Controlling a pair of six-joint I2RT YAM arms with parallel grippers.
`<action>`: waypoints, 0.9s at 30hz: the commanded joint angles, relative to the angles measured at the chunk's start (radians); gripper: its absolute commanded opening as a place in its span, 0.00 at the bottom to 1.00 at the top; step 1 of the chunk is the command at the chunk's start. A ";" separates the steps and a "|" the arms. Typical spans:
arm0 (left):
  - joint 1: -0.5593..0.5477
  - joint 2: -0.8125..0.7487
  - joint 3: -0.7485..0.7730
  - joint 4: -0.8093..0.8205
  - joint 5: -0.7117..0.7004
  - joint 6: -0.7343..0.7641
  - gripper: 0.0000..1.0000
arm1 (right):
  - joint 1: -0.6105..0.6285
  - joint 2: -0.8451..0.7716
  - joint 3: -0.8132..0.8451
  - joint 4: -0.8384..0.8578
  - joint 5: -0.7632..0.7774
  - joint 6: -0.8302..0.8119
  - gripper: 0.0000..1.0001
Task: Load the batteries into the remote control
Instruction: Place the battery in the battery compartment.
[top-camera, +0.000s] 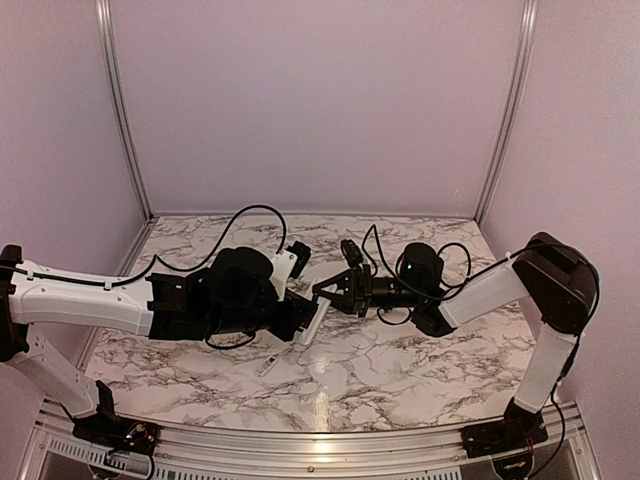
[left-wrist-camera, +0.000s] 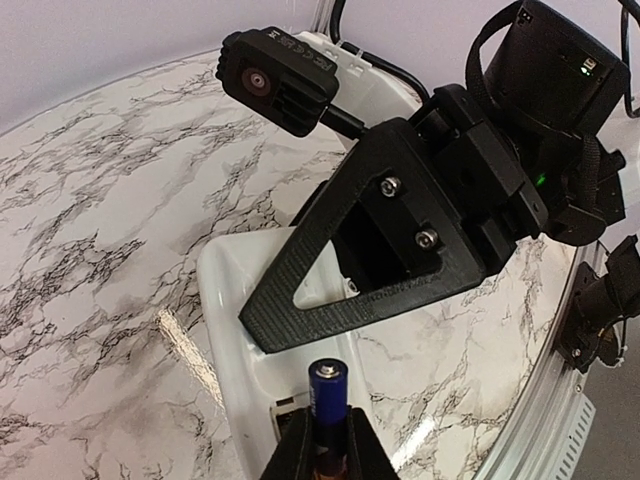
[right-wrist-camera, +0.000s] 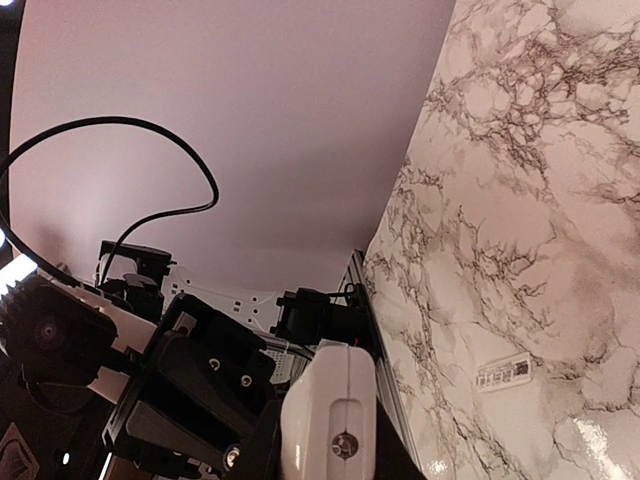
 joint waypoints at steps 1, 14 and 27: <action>0.001 0.008 0.026 -0.076 -0.052 0.025 0.13 | -0.002 -0.002 0.001 0.062 -0.011 0.007 0.00; 0.001 -0.005 0.023 -0.093 -0.043 0.026 0.21 | -0.012 0.004 0.020 0.034 -0.027 -0.016 0.00; 0.010 -0.251 -0.056 -0.067 0.053 0.315 0.70 | -0.012 -0.010 0.033 -0.224 -0.128 -0.278 0.00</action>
